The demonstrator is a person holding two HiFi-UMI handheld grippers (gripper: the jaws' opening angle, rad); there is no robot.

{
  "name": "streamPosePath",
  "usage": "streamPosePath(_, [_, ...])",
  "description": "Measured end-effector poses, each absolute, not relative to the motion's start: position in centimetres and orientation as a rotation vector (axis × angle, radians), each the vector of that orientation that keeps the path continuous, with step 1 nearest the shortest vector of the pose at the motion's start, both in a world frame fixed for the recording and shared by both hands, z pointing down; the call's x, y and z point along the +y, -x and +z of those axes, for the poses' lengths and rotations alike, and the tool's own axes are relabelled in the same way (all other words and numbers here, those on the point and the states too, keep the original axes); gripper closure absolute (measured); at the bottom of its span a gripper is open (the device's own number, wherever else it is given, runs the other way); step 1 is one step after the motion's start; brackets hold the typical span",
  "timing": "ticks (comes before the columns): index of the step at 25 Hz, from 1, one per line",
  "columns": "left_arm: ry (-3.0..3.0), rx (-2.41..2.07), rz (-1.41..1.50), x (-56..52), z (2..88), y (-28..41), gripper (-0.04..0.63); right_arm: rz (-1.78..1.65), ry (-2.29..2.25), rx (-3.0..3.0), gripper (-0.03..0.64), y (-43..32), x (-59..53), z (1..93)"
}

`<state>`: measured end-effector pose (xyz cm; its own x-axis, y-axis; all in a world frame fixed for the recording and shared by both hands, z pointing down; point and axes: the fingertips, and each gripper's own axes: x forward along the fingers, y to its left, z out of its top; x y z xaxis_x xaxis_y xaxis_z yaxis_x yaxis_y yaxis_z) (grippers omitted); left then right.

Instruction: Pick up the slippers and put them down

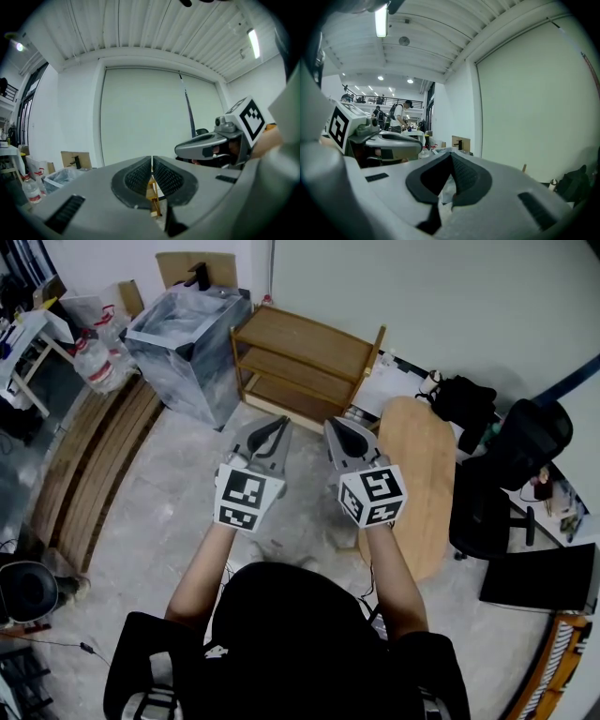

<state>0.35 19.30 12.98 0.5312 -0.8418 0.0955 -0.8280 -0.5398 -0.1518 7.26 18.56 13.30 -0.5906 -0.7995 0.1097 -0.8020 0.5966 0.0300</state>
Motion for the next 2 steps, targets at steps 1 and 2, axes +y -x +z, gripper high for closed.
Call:
streamPosePath(1, [2.673,1.462,-0.24,19.26,13.04,-0.29,0.583,0.036,-1.362,-2.705,0.618,-7.27,18.51,13.39])
streamPosePath(2, [2.674,1.464,-0.239,19.22,13.1,-0.22,0.583,0.038,-1.361,-2.705,0.618,-7.27,18.45,13.47])
